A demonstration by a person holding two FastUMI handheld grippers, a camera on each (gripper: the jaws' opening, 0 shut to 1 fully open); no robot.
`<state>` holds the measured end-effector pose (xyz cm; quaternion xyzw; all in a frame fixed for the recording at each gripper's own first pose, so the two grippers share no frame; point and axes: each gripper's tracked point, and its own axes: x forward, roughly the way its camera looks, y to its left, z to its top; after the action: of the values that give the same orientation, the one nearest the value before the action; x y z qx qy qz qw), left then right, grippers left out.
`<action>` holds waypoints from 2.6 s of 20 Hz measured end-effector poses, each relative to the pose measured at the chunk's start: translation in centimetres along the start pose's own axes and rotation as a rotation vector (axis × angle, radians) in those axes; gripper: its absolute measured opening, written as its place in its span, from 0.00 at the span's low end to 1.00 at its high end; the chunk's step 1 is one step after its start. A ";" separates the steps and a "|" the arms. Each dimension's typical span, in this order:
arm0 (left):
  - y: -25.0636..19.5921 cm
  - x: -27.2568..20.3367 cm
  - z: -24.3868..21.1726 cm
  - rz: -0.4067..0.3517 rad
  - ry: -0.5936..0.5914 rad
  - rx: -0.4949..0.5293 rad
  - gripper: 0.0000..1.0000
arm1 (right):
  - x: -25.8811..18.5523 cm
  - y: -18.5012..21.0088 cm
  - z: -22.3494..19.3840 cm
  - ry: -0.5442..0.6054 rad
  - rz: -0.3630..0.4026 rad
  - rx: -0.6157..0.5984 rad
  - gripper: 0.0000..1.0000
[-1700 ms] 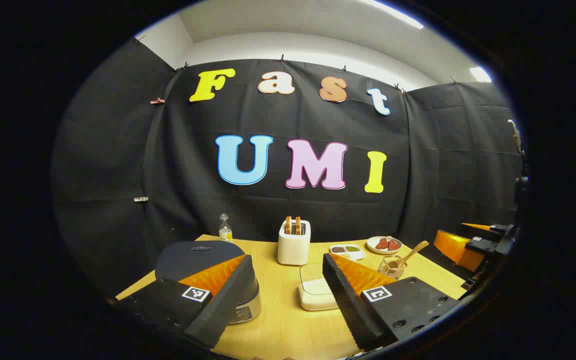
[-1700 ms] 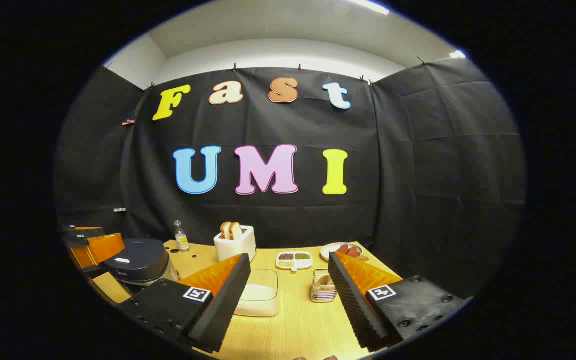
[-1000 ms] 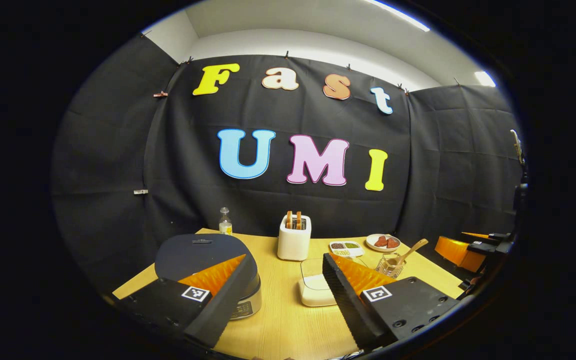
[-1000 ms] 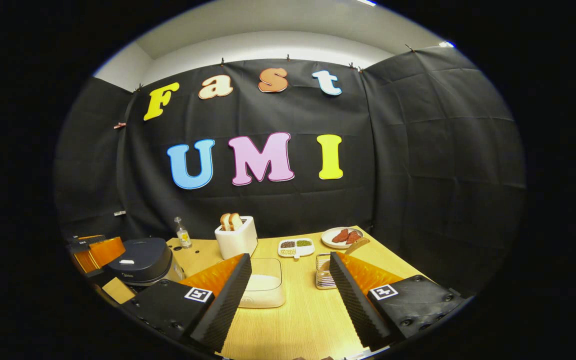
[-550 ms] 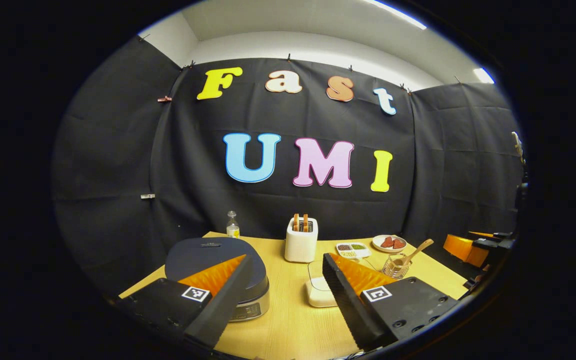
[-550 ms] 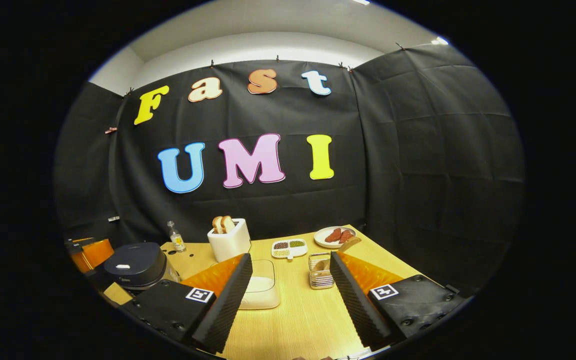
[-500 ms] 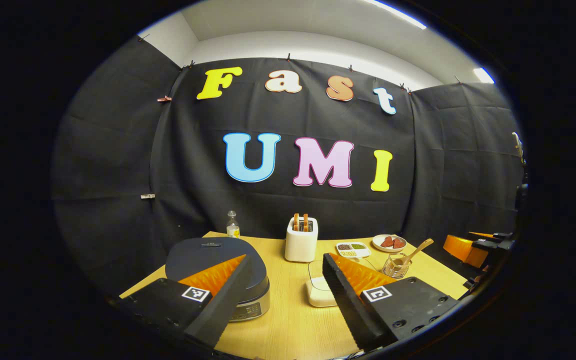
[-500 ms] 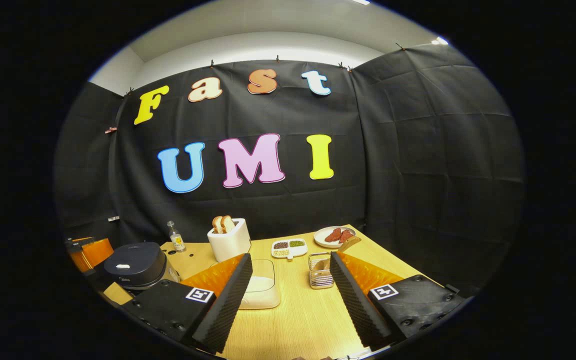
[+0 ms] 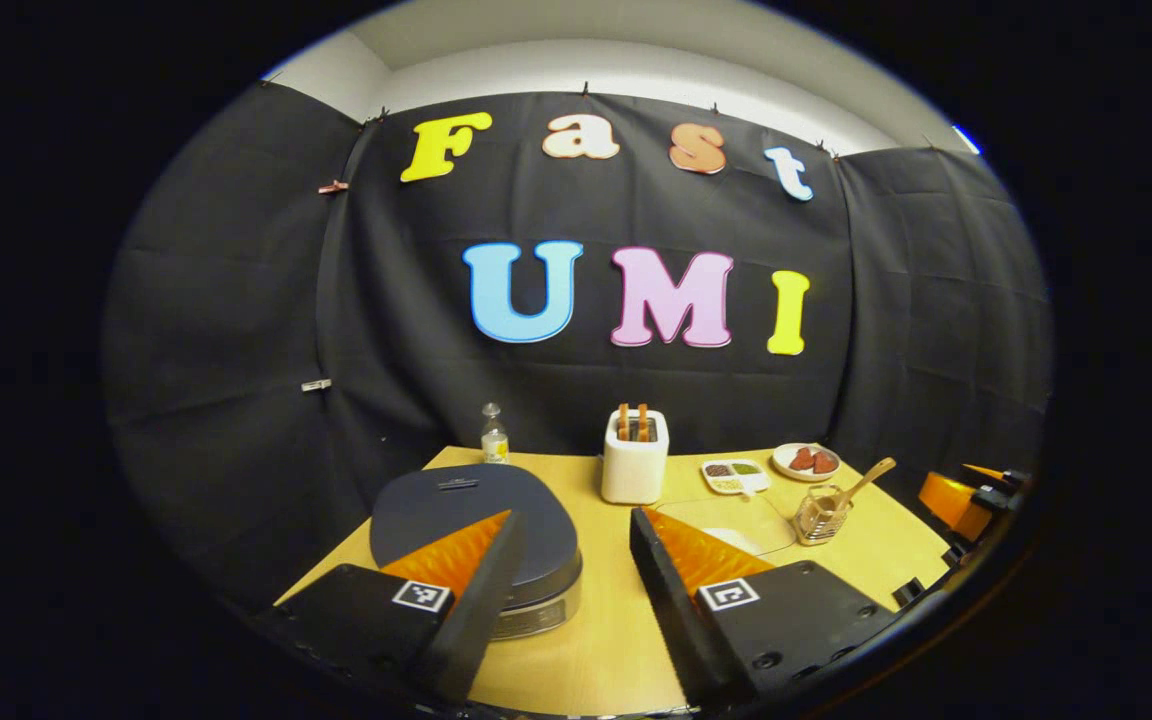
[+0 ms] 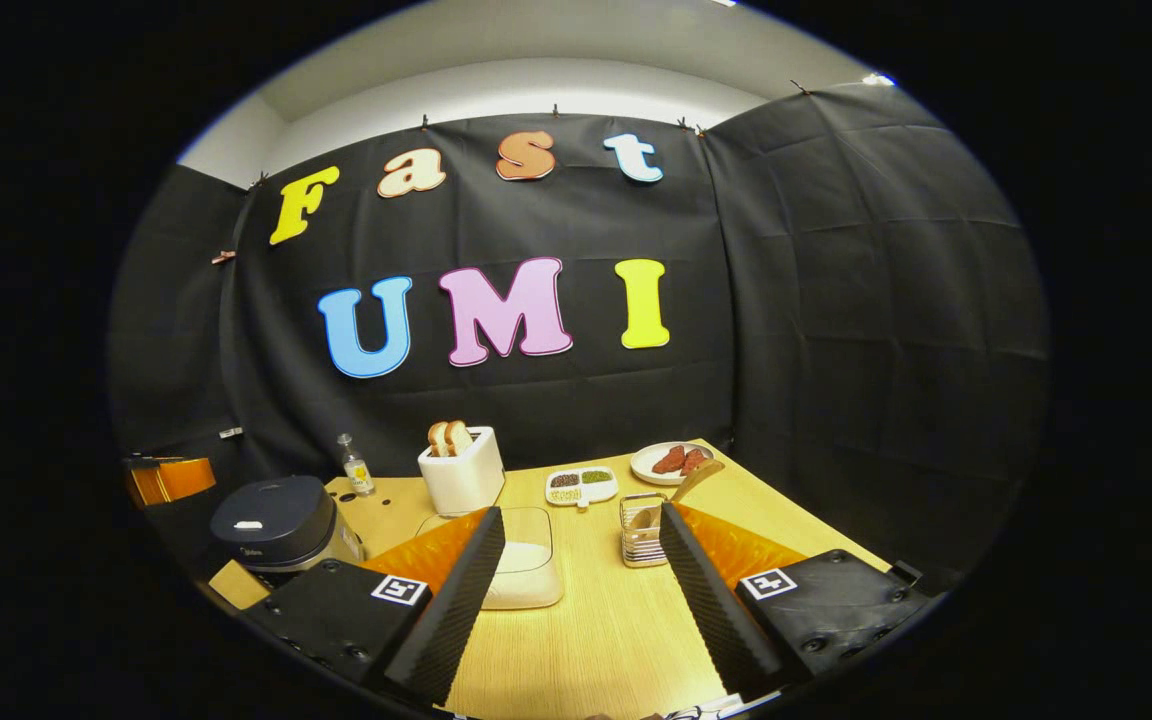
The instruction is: Close the left gripper, press the button to open the rice cooker; take a wooden spoon from the chopstick holder with the right hand, scoop a spoonful of rice and pour it into the rice cooker, then put the wooden spoon back into the chopstick holder.
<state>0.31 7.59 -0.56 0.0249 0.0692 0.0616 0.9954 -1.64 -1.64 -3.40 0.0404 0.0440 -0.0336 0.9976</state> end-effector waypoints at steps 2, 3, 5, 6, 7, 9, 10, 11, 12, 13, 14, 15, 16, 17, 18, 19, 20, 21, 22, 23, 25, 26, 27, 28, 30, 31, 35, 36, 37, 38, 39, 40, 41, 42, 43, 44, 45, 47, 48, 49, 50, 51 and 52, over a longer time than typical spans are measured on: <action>0.9 0.8 -0.3 -0.008 0.030 0.005 0.61 | 0.0 -0.3 -0.2 0.005 -0.004 -0.017 0.98; 1.1 1.0 -0.7 -0.030 0.057 0.000 0.51 | -0.2 -0.4 -0.3 0.010 -0.007 -0.016 0.97; 1.7 1.8 -1.7 -0.056 0.102 -0.020 0.35 | -0.4 -0.6 -0.4 0.015 -0.010 -0.011 0.98; 2.4 2.2 -1.9 -0.049 0.112 -0.026 0.23 | -0.5 -0.6 -0.4 0.016 -0.010 -0.016 0.98; 3.1 2.6 -1.9 -0.036 0.119 -0.031 0.12 | -0.6 -0.5 -0.3 0.014 -0.008 -0.031 0.98; 3.1 3.1 -2.1 -0.047 0.129 -0.034 0.06 | -0.8 -0.2 -0.4 0.017 0.005 -0.057 0.98; 3.4 3.5 -2.2 -0.048 0.130 -0.027 0.06 | -0.9 -0.1 -0.4 0.019 0.009 -0.064 0.98; 3.7 3.9 -2.1 -0.054 0.133 -0.022 0.06 | -1.0 -0.1 -0.3 0.021 0.012 -0.067 0.98; 3.8 4.4 -2.3 -0.064 0.140 -0.018 0.06 | -1.1 0.0 -0.5 0.024 0.013 -0.070 0.98; 3.5 4.9 -2.7 -0.091 0.157 -0.009 0.05 | -1.2 0.0 -0.5 0.028 0.012 -0.074 0.98; 3.4 5.4 -3.5 -0.115 0.189 0.015 0.05 | -1.2 0.0 -0.5 0.031 0.012 -0.080 0.98; 3.8 5.8 -4.2 -0.119 0.214 0.036 0.05 | -1.4 0.0 -0.5 0.031 0.014 -0.089 0.98; 4.2 6.4 -4.6 -0.119 0.222 0.039 0.06 | -1.5 -0.2 -0.5 0.032 0.012 -0.095 0.98; 4.6 6.9 -4.7 -0.123 0.226 0.025 0.05 | -1.7 -0.4 -0.5 0.035 0.008 -0.098 0.98; 4.8 7.4 -5.0 -0.123 0.235 0.008 0.05 | -1.9 -0.6 -0.7 0.041 0.004 -0.099 0.98; 5.3 7.8 -5.3 -0.119 0.242 -0.007 0.05 | -2.1 -0.7 -0.9 0.049 0.002 -0.102 0.98; 5.6 8.2 -5.6 -0.113 0.244 -0.018 0.05 | -2.2 -0.9 -1.2 0.058 0.000 -0.107 0.98; 6.1 8.6 -5.8 -0.103 0.249 -0.026 0.05 | -2.4 -1.1 -1.3 0.065 -0.004 -0.112 0.98; 6.5 8.9 -6.4 -0.092 0.261 -0.032 0.05 | -2.4 -1.3 -1.4 0.071 -0.007 -0.112 0.98; 6.7 9.2 -6.8 -0.093 0.274 -0.046 0.05 | -2.4 -1.4 -1.4 0.076 -0.008 -0.109 0.98; 6.6 9.7 -7.5 -0.099 0.300 -0.081 0.05 | -2.3 -1.4 -1.6 0.084 -0.010 -0.106 0.98; 6.6 9.9 -8.1 -0.100 0.312 -0.097 0.05 | -2.3 -1.5 -1.7 0.090 -0.011 -0.105 0.98; 6.7 10.2 -8.4 -0.097 0.323 -0.108 0.05 | -2.3 -1.5 -1.9 0.097 -0.009 -0.103 0.98; 6.7 10.5 -8.9 -0.095 0.333 -0.115 0.05 | -2.3 -1.4 -2.2 0.103 -0.007 -0.105 0.98; 6.7 10.7 -8.9 -0.097 0.330 -0.121 0.05 | -2.4 -1.3 -2.4 0.114 -0.003 -0.109 0.98; 6.7 10.5 -9.0 -0.096 0.336 -0.119 0.05 | -2.3 -1.2 -2.6 0.118 -0.001 -0.109 0.98; 6.7 10.5 -9.6 -0.072 0.356 -0.086 0.06 | -1.9 -0.8 -3.5 0.143 0.007 -0.108 0.98; 6.7 10.5 -9.5 -0.060 0.356 -0.080 0.06 | -1.9 -0.8 -3.6 0.147 0.006 -0.109 0.98; 6.7 10.4 -9.5 -0.055 0.349 -0.068 0.06 | -1.8 -0.7 -3.5 0.147 0.009 -0.110 0.98; 6.5 10.4 -9.6 -0.059 0.344 -0.055 0.06 | -1.7 -0.5 -3.5 0.143 0.010 -0.112 0.98; 6.5 10.4 -9.7 -0.067 0.337 -0.041 0.06 | -1.6 -0.4 -3.2 0.138 0.012 -0.114 0.98; 6.6 10.4 -9.8 -0.071 0.334 -0.039 0.06 | -1.5 -0.5 -3.2 0.136 0.011 -0.116 0.98; 6.6 10.3 -9.7 -0.070 0.333 -0.040 0.06 | -1.4 -0.6 -3.2 0.138 0.009 -0.115 0.98; 6.6 10.4 -9.8 -0.069 0.332 -0.035 0.06 | -1.3 -0.8 -3.2 0.143 0.008 -0.112 0.98; 6.5 10.5 -9.9 -0.065 0.331 -0.023 0.06 | -1.2 -0.9 -3.2 0.149 0.008 -0.110 0.98; 6.5 10.4 -9.9 -0.055 0.326 -0.014 0.06 | -1.0 -1.1 -3.1 0.152 0.007 -0.111 0.98; 6.5 10.4 -9.9 -0.039 0.317 0.001 0.06 | -0.8 -1.3 -2.8 0.150 0.006 -0.115 0.98; 6.5 10.5 -10.0 0.001 0.311 0.027 0.06 | -0.1 -1.6 -2.6 0.155 0.008 -0.116 0.98; 6.5 10.7 -10.2 0.016 0.324 0.024 0.06 | 0.1 -1.5 -2.7 0.158 0.016 -0.115 0.98; 6.6 10.4 -10.2 0.027 0.340 0.010 0.06 | 0.4 -1.5 -2.6 0.161 0.024 -0.121 0.98; 6.6 10.4 -10.1 0.035 0.352 -0.010 0.06 | 0.9 -1.7 -2.7 0.163 0.031 -0.133 0.98; 6.5 10.5 -10.1 0.041 0.355 -0.022 0.06 | 1.5 -1.9 -2.5 0.162 0.036 -0.139 0.98; 6.4 10.4 -9.8 0.047 0.344 -0.021 0.06 | 2.0 -2.2 -2.2 0.160 0.042 -0.133 0.98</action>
<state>8.35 15.68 -11.32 0.0053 0.2373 0.0890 0.9673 0.04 -3.78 -5.92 -0.0225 0.1250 -0.0065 0.9919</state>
